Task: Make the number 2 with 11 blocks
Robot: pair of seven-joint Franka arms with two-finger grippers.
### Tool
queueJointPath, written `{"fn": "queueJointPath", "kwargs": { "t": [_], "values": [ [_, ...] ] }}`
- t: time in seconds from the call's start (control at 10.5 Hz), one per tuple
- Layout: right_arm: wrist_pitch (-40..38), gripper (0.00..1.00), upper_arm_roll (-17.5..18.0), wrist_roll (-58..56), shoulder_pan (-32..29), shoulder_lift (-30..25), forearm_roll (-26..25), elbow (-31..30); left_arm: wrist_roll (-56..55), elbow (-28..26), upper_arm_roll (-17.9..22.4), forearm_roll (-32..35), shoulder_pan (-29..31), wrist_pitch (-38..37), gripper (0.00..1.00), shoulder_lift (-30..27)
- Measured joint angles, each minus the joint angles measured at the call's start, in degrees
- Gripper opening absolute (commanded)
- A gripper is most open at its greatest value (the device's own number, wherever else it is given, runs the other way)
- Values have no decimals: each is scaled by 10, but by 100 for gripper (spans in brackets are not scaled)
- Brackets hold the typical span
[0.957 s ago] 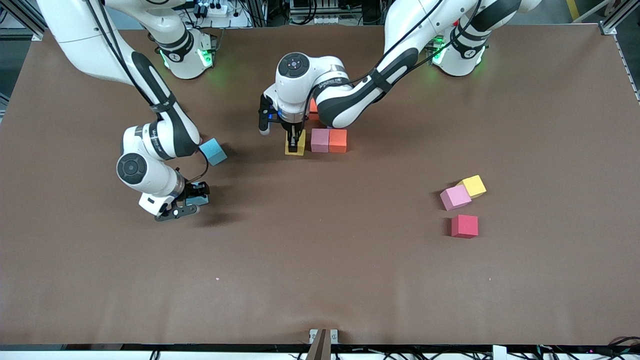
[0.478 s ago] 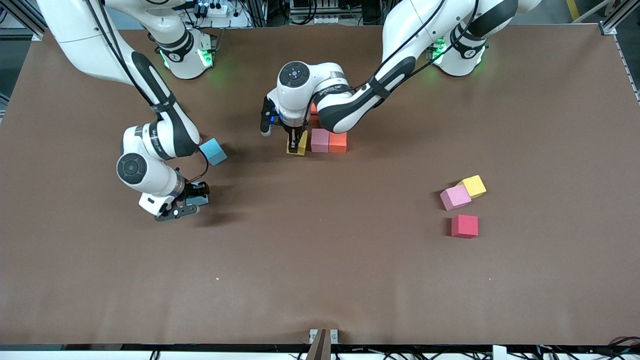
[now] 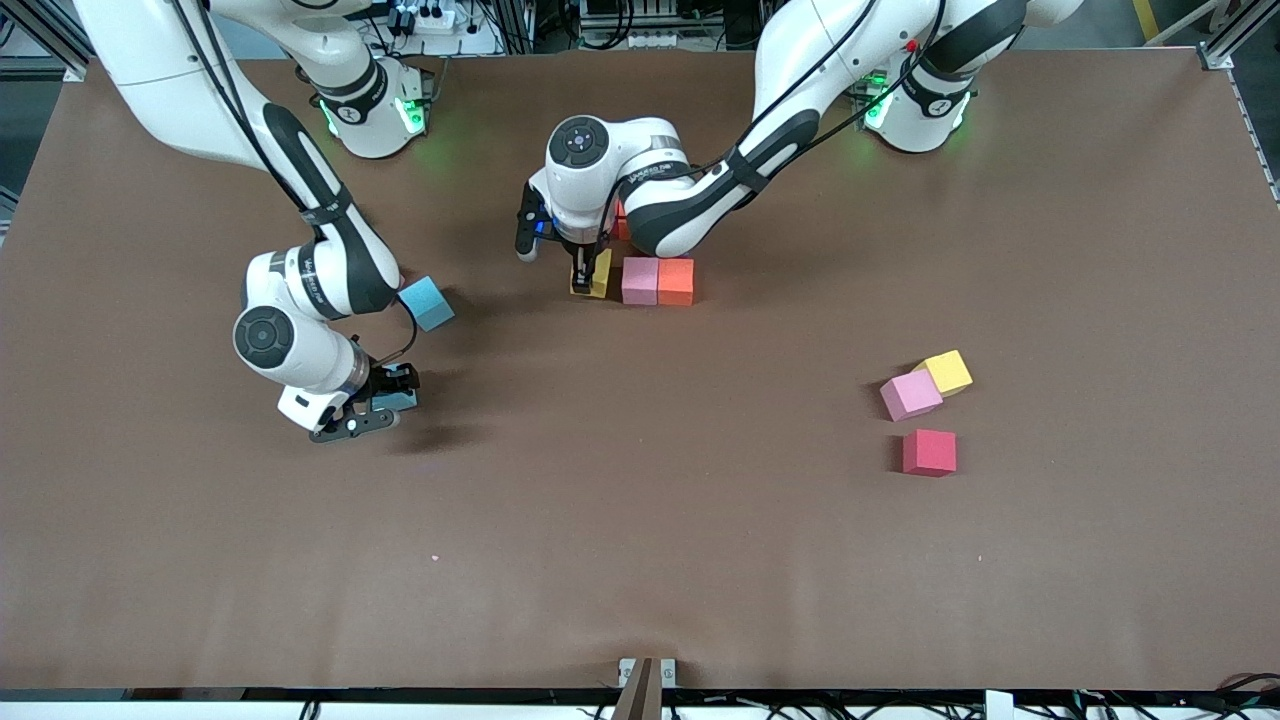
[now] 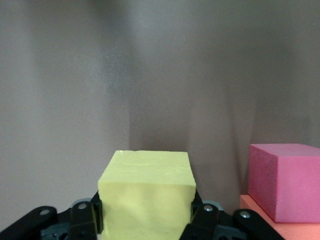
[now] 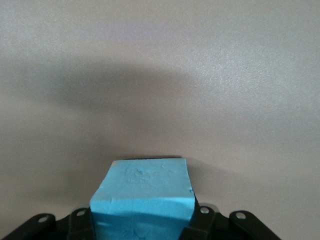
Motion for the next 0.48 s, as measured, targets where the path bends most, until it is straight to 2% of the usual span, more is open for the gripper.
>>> {"fn": "queueJointPath", "kwargs": {
  "t": [0.48],
  "values": [
    [0,14,0,0,0,0,0,0,-11,0,1,-16,0,-28,0,3]
  ]
}}
